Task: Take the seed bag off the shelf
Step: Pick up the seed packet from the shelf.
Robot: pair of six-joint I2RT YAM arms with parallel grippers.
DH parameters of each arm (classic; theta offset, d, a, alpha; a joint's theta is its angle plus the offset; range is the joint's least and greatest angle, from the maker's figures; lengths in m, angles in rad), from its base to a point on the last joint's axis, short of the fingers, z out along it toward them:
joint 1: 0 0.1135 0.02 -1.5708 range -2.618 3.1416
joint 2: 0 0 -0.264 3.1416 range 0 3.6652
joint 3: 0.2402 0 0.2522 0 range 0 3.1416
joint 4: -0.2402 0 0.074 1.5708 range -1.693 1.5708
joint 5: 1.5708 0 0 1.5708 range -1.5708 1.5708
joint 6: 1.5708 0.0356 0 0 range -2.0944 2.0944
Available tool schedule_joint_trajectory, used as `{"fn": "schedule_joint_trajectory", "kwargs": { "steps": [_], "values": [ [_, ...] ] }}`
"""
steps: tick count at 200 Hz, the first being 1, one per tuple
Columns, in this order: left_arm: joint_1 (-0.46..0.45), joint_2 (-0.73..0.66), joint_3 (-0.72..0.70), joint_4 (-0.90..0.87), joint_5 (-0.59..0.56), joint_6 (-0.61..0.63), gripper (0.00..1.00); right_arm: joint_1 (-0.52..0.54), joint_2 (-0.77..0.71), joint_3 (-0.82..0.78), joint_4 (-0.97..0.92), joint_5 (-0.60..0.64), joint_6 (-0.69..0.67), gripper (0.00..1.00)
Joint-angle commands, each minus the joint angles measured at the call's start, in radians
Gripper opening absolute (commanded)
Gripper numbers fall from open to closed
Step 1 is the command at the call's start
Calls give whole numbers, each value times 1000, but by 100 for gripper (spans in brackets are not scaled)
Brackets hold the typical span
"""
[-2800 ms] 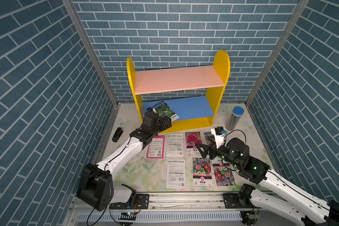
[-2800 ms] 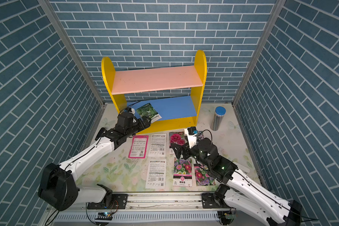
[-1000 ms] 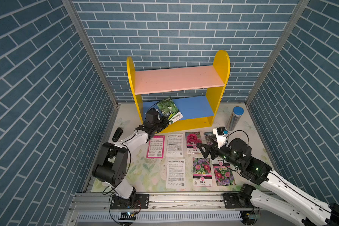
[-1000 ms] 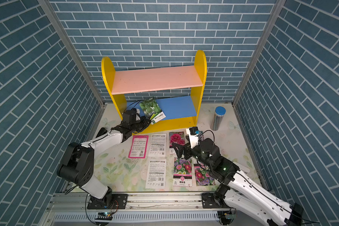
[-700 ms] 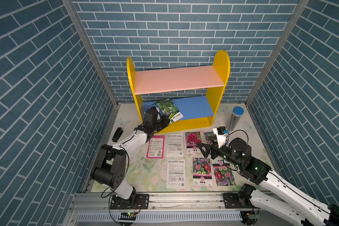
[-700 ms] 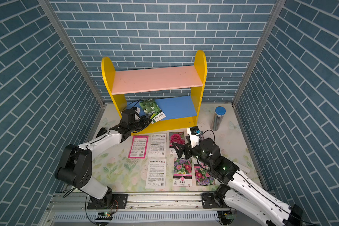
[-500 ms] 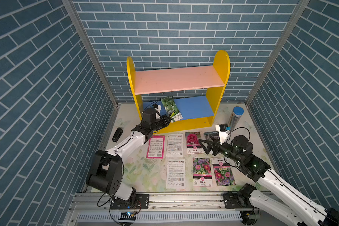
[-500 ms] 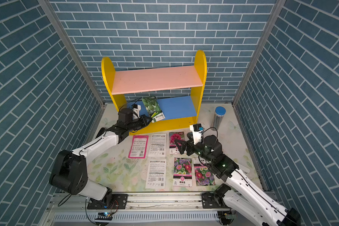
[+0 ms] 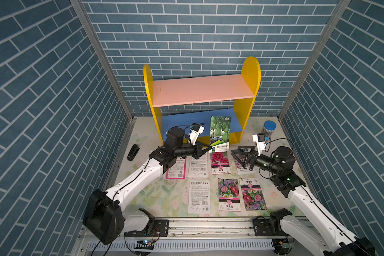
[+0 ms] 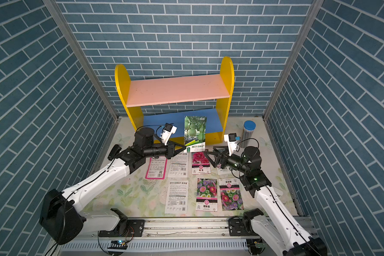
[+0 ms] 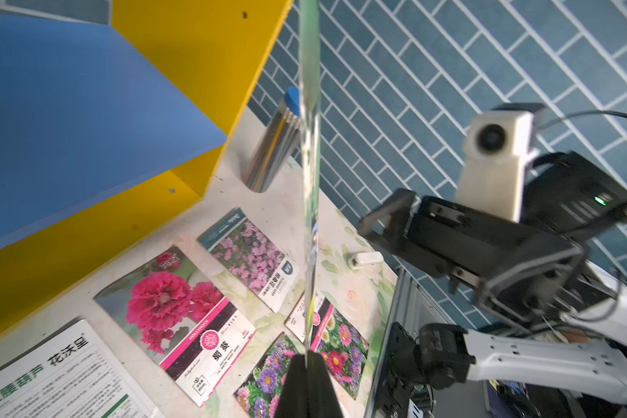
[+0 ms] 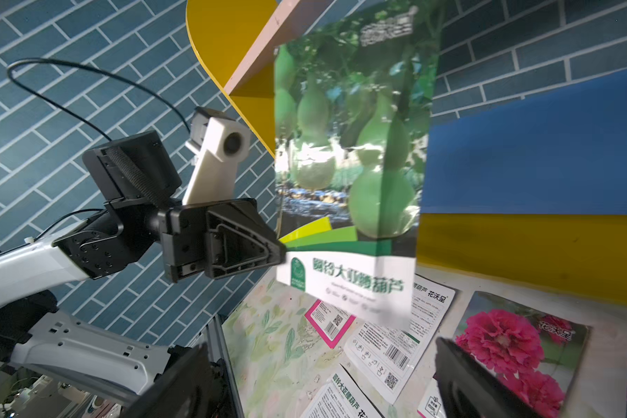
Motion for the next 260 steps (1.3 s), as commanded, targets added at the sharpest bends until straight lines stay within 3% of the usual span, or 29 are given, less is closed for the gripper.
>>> {"fn": "schedule_joint_trajectory", "kwargs": {
  "steps": [1,73,181,260],
  "values": [
    [-8,-62,-39,-40,73,67,0,-49,10,10,75,-131,45,97],
    [-20,-140,-95,-64,173,99,0,-72,108,41,317,-358,198,84],
    [-57,-77,-77,-28,196,94,0,-55,130,47,340,-395,202,59],
    [-61,-69,-71,-13,165,64,0,-34,100,-8,339,-357,202,15]
  ]
}}
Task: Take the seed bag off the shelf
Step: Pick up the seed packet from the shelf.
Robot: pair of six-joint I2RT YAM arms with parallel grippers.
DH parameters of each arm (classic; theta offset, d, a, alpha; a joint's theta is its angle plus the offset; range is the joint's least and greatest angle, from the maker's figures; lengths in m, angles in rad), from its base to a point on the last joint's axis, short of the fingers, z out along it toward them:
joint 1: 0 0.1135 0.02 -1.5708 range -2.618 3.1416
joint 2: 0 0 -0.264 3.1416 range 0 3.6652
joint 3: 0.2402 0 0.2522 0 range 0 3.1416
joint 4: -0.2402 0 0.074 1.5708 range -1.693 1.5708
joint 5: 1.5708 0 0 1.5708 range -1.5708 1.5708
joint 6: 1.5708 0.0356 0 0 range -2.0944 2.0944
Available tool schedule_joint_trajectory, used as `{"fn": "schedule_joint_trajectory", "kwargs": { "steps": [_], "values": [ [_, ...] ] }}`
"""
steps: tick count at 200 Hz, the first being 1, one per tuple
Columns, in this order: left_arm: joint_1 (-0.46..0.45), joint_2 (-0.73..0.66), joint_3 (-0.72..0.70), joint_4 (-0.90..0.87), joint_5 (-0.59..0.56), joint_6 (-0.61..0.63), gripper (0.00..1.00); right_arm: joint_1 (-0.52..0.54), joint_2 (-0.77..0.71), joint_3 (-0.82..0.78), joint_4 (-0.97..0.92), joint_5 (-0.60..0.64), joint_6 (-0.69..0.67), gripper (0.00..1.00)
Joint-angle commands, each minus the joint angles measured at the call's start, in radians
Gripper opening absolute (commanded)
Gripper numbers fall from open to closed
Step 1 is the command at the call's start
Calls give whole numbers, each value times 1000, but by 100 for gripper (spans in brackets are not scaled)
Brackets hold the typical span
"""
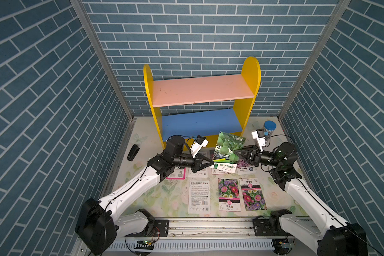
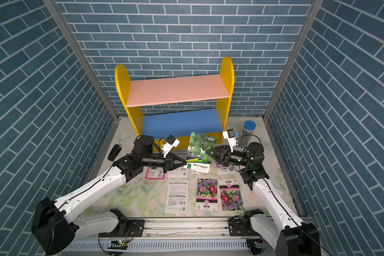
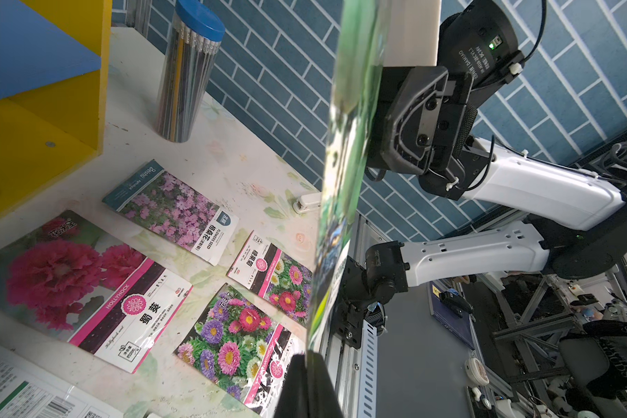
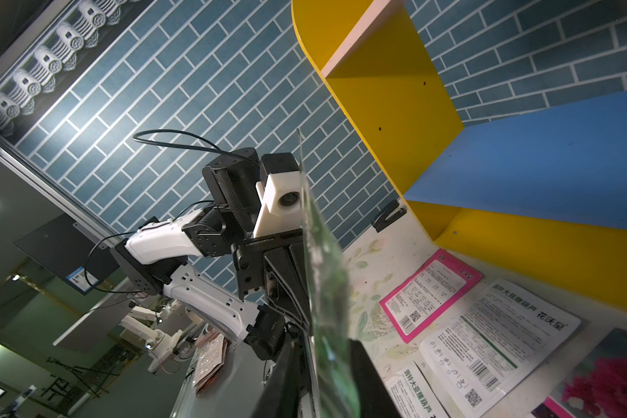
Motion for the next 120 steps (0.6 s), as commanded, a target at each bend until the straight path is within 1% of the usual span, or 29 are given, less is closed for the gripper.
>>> {"fn": "schedule_joint_trajectory", "kwargs": {
  "steps": [1,18,23,27,57,74,81,96,106,120],
  "values": [
    [-6,3,23,35,-3,-11,1,13,-22,-19,35,10,1,14],
    [-5,0,30,18,-8,1,9,20,-28,-23,36,24,1,3],
    [-5,-1,35,7,-13,10,13,22,-31,-24,35,30,0,0],
    [-5,-2,39,-4,-24,14,17,22,-33,-25,35,36,-1,0],
    [-6,-2,88,-150,-125,57,59,35,-58,-36,17,77,-1,0],
    [-5,-16,97,-210,-175,69,77,56,-76,-50,5,108,-1,0],
    [-5,-26,97,-231,-194,72,81,69,-85,-57,3,128,-1,0],
    [-4,-49,103,-284,-236,88,84,106,-99,-64,-39,186,-23,0],
    [-5,-72,106,-317,-269,95,89,140,-103,-59,-80,232,-43,0],
    [-4,-102,111,-363,-321,101,90,187,-104,-55,-129,296,-68,0]
  ]
}}
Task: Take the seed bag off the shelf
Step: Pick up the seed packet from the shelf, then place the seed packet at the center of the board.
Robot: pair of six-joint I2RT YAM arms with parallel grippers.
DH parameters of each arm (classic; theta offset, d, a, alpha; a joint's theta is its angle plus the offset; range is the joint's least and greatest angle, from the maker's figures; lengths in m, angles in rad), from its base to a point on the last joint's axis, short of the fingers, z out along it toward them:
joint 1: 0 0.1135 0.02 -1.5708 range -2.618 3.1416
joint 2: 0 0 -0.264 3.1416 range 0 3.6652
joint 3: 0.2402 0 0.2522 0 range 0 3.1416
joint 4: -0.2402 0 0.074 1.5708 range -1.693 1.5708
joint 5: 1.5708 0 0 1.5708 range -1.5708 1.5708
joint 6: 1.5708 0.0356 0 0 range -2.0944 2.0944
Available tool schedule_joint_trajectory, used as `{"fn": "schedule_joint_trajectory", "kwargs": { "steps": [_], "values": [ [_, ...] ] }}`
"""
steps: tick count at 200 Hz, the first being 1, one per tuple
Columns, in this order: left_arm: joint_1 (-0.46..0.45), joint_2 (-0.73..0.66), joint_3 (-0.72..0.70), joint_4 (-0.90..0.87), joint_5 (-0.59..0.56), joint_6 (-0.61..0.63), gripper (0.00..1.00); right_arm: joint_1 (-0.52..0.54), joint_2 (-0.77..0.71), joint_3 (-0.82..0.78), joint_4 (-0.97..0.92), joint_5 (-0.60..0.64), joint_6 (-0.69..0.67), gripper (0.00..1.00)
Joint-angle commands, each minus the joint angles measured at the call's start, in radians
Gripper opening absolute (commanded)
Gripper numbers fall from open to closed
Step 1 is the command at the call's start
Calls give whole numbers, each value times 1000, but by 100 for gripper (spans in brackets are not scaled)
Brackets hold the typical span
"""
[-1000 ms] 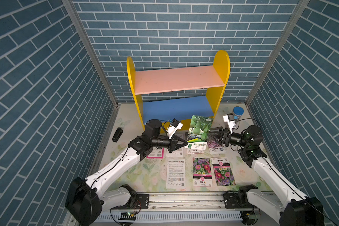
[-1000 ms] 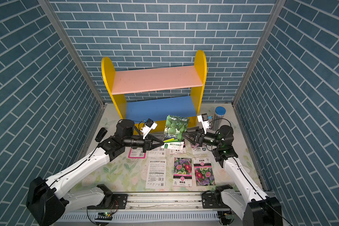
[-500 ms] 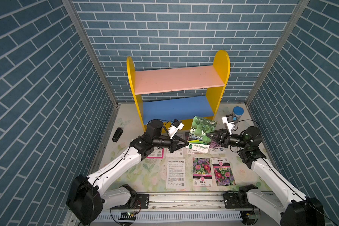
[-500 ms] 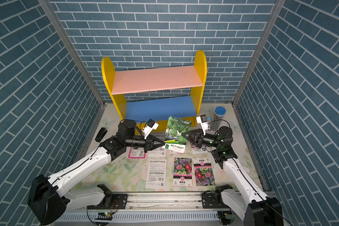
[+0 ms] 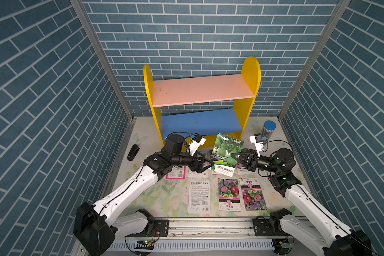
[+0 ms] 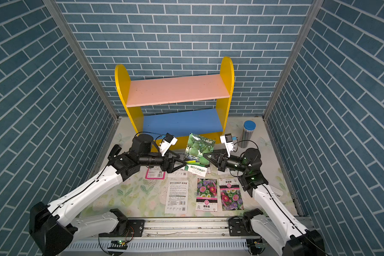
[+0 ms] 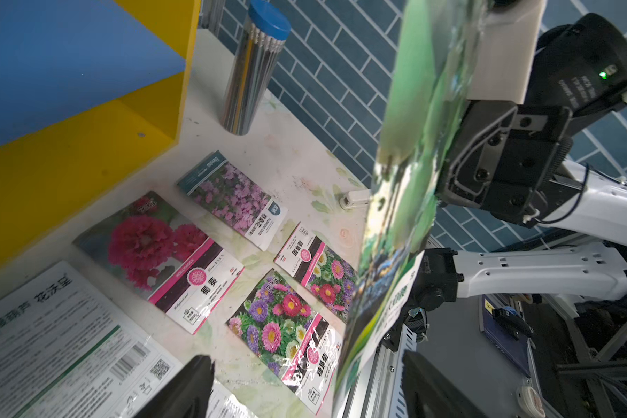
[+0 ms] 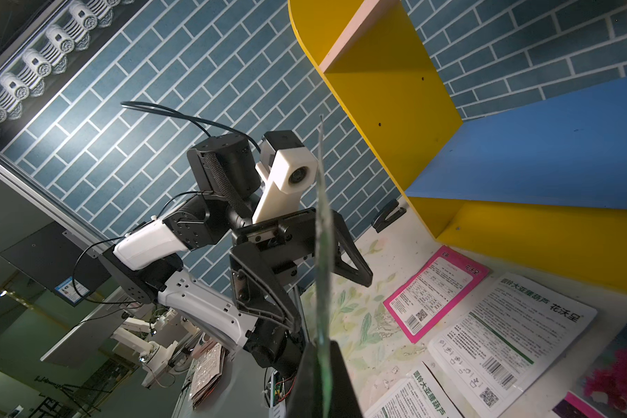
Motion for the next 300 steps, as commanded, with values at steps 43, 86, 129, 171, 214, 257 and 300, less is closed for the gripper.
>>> {"fn": "schedule_joint_trajectory", "kwargs": {
  "steps": [43,86,129,171,214,257,300],
  "values": [
    [-2,-155,70,-298,-243,48,91,206,38,-21,-47,264,-55,0],
    [-2,-272,94,-482,-387,57,91,390,197,-19,63,386,-24,0],
    [-3,-324,121,-683,-438,34,90,565,375,14,175,517,10,0],
    [-2,-343,129,-809,-446,-11,89,686,590,66,303,592,83,0],
    [-2,-378,138,-844,-456,-39,89,762,751,138,347,678,138,0],
    [-2,-388,114,-795,-419,-51,89,808,887,240,266,726,199,0],
    [-2,-390,120,-795,-442,-38,89,842,977,305,149,725,216,0]
  ]
}}
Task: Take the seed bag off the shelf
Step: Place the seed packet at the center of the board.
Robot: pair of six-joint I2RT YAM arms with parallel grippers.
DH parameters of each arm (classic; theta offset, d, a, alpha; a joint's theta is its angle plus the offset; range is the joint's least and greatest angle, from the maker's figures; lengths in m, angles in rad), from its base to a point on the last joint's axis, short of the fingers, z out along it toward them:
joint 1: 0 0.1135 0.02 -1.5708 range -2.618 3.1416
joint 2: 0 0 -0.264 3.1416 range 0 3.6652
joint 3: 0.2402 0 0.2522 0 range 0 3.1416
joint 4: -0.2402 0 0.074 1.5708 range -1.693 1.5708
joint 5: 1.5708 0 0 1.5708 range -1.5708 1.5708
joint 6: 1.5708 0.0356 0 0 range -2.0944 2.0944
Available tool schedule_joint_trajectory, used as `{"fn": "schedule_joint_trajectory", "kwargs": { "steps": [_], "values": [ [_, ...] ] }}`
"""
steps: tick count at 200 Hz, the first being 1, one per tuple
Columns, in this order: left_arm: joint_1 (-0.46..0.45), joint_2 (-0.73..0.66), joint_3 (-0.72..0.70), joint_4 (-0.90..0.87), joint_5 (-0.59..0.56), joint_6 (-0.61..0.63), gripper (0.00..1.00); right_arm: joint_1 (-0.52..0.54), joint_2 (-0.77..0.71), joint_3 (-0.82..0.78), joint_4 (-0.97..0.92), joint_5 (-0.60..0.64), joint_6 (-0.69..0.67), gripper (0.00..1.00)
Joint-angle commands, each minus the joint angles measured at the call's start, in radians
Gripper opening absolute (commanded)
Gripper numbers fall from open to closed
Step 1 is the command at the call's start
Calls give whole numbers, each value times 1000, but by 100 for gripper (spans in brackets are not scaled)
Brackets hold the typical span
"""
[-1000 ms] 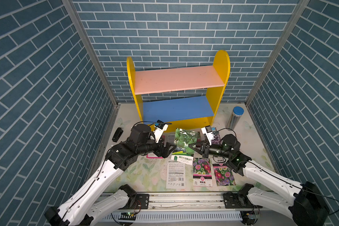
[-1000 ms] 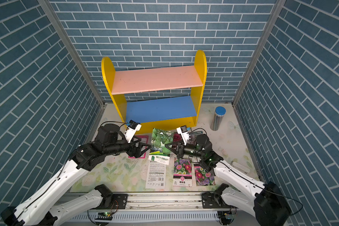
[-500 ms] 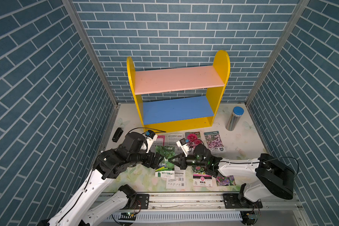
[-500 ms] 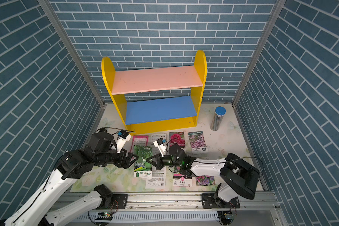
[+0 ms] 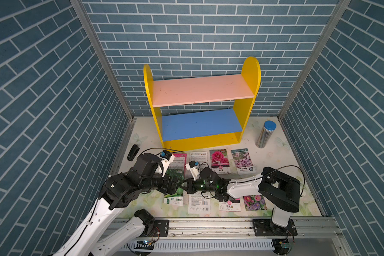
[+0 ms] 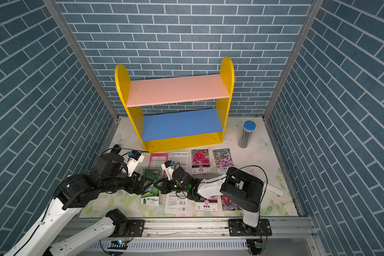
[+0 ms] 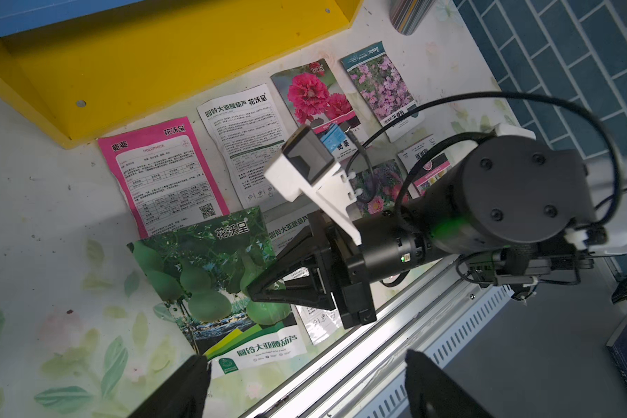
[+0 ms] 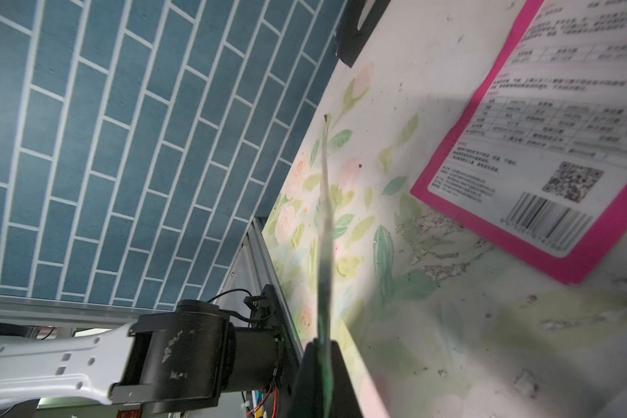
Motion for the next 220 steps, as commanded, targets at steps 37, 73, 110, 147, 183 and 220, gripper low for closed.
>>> {"fn": "schedule_joint_trajectory", "kwargs": {
  "steps": [37,73,110,147,183,220],
  "values": [
    [-2,-8,-20,36,-5,-2,89,32,100,42,-132,19,48,0],
    [-2,-3,-29,59,-3,-2,89,39,125,37,-168,62,61,0],
    [-2,2,-43,76,1,3,89,43,137,50,-209,85,60,3],
    [-2,5,-47,86,2,4,89,46,130,54,-250,111,54,18],
    [-3,9,-49,91,-8,-8,87,46,84,35,-300,160,24,31],
    [-2,8,-44,102,-21,-8,88,44,-1,33,-385,193,-47,44]
  ]
}}
